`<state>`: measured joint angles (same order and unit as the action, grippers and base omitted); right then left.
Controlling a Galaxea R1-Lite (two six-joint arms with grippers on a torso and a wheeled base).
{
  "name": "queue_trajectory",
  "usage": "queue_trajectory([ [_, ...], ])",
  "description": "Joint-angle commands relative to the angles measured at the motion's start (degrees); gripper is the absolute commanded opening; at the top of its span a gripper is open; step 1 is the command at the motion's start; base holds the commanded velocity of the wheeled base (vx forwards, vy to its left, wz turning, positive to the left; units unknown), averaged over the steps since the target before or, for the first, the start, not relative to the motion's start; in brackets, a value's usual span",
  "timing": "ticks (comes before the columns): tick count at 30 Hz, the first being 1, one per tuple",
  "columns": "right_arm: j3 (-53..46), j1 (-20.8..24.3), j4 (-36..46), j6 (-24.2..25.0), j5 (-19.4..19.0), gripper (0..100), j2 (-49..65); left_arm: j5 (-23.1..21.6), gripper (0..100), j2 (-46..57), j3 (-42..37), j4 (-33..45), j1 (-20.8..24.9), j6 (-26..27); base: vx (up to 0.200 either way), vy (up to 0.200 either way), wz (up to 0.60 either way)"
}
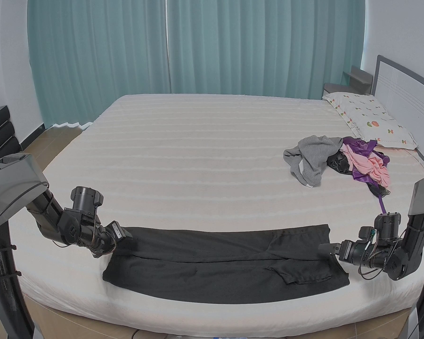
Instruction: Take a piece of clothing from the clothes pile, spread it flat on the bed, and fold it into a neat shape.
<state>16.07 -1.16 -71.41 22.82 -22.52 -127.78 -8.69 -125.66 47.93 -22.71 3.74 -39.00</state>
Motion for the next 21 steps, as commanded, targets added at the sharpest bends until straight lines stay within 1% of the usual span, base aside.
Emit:
queue_trajectory([
  [1,-0.07,0.19,-0.04,0.03,0.02,100,-0.36,0.17,0,-1.17,0.14,-0.05,0.48,-0.03,0.0,0.0,0.0],
  [10,-0.16,0.72,0.05,0.03,0.63,100,-0.1,0.17,0,2.88,0.05,0.47,-0.23,-0.29,0.0,0.0,0.0],
  [16,0.54,2.3,3.3,0.12,2.74,100,0.16,0.17,0,4.28,-0.12,0.39,-0.23,-0.47,0.0,0.0,0.0],
  [17,0.9,2.83,4.79,0.21,3.44,100,0.25,0.17,0,4.46,-0.03,0.39,-0.31,-0.47,0.0,0.0,0.0],
  [21,1.51,3.88,5.23,1.79,4.59,100,-0.01,0.17,0,4.9,0.05,0.3,-0.31,-0.47,0.0,0.0,0.0],
])
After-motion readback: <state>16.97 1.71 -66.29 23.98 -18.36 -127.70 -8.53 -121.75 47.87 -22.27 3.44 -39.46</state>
